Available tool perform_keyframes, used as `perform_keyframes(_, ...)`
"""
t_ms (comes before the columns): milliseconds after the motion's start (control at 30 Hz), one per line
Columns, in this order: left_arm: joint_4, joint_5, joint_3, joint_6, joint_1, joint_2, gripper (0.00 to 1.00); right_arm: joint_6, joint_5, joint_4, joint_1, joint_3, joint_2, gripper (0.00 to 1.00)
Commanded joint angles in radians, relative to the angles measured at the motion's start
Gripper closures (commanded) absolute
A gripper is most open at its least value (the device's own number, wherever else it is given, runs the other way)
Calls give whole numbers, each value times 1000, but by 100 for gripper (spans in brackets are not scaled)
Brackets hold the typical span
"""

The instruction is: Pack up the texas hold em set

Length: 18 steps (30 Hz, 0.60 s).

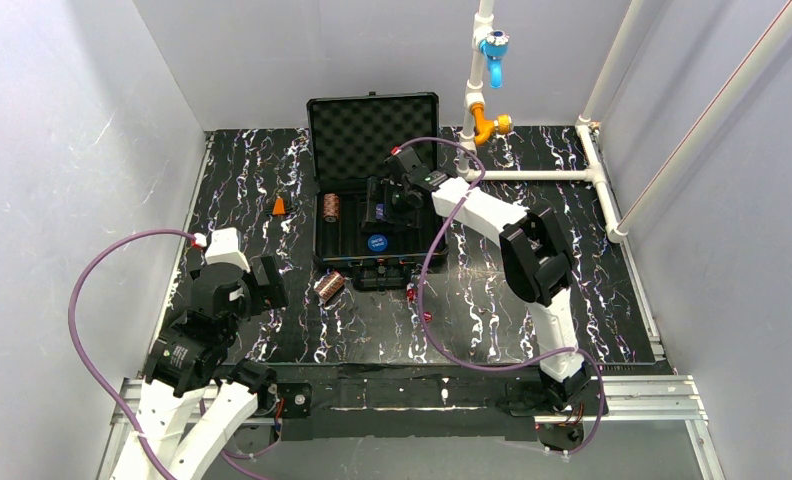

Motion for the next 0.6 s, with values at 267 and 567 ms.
perform_keyframes(267,23,66,-19,19,4,80,2,-119,84,1,4,-90,-289,5)
perform_keyframes(567,60,276,-4,65,4,236,2,-165,168,29,3,-315,-487,3)
